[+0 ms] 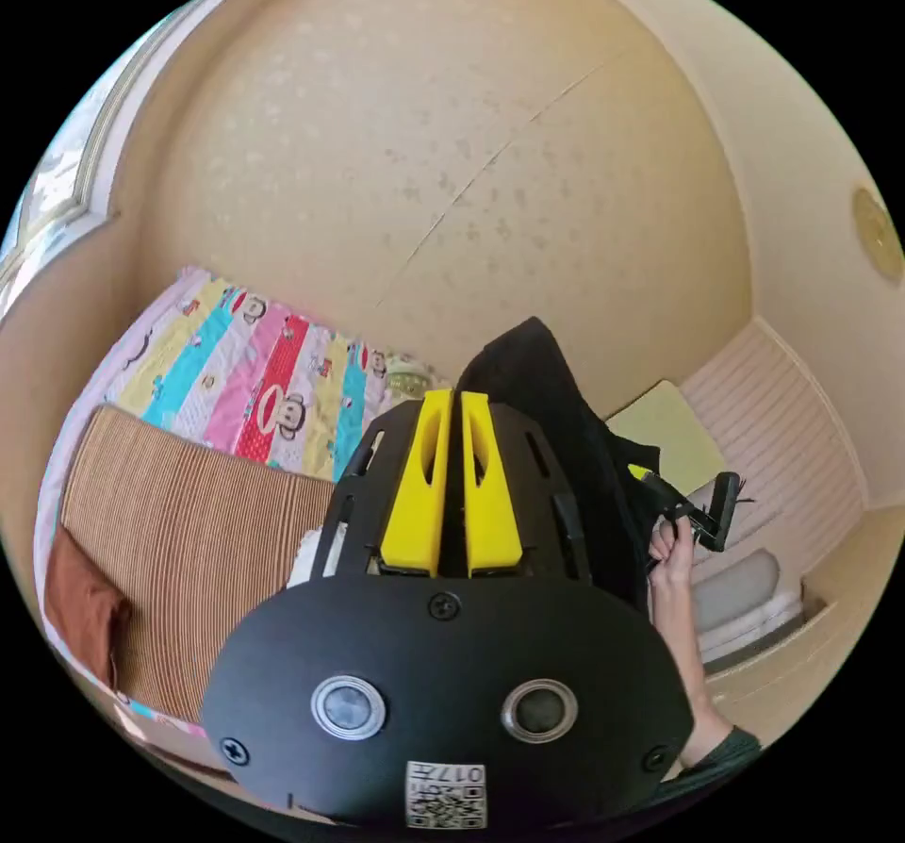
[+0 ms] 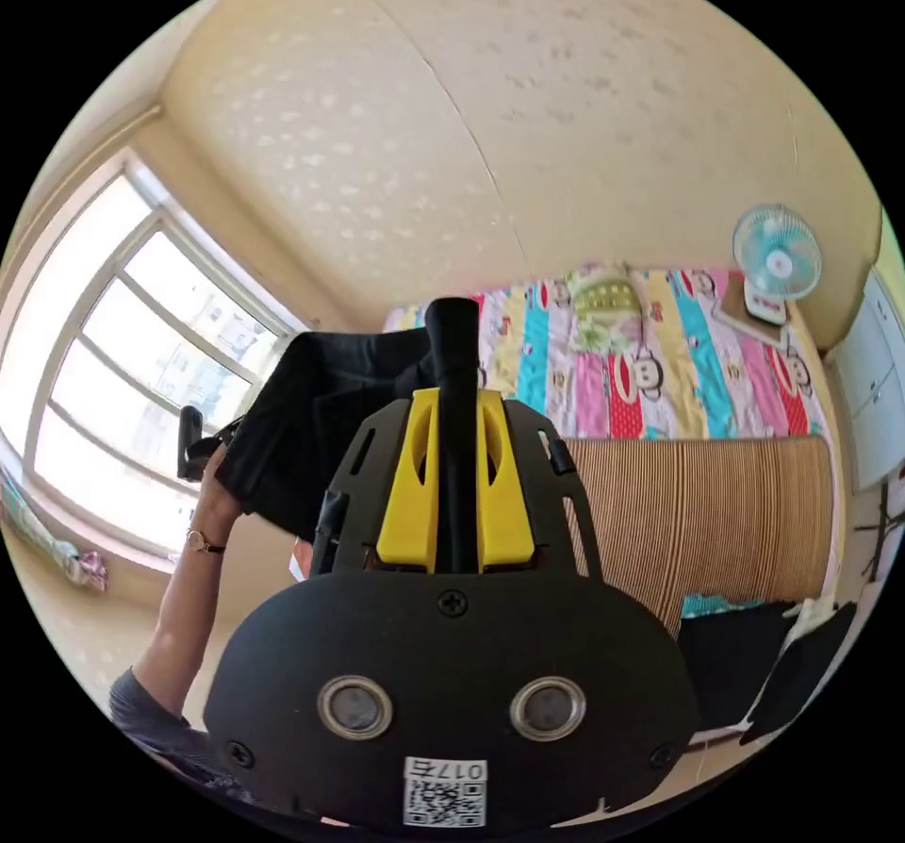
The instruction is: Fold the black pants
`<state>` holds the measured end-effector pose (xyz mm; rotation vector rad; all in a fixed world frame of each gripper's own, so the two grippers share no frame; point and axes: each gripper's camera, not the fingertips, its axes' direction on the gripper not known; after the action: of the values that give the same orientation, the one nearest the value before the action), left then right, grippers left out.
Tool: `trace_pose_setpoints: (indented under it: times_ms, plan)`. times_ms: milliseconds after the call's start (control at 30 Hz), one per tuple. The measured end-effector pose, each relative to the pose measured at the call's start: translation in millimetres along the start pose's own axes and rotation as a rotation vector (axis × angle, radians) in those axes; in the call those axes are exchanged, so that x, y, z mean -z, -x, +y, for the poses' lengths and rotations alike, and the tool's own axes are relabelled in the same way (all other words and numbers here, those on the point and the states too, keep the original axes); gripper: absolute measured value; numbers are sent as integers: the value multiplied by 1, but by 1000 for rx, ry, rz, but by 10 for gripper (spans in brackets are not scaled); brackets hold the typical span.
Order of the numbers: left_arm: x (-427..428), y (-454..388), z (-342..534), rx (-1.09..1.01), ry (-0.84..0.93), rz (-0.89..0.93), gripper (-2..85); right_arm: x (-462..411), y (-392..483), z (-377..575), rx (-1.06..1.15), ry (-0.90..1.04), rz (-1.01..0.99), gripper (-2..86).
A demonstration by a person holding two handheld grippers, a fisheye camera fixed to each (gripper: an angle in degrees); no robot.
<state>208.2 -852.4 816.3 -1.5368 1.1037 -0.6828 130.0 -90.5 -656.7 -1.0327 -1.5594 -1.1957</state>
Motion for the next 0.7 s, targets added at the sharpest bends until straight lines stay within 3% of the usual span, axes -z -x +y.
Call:
trace_pose_setpoints:
  times_ms: [67,133,200,267,333,400,500,700]
  plan:
    - [-64,82,-2,143,190,-45,2,-67,-47,9,-140,136,109,34]
    - [-98,152,27,177,316,-238,2,-112,-81,39,-214,246,96,23]
    - [-138,238,94,138,566,-436,-3,-160,-109,83,-224,429,24,14]
    - [-164,305,161,147,817,-445,-4,-214,-143,161,-318,692,-18,10]
    - [-172,364,232,255,1015,-312,-5,-235,-156,212,-388,841,-44,8]
    - [-150,417,293,436,1036,-148,-6,-243,-159,248,-441,935,-94,8]
    - [-112,456,316,561,957,-63,-7,-236,-149,268,-465,985,-160,10]
    - [-48,480,278,273,941,-340,4,-223,-113,247,-534,914,-381,48]
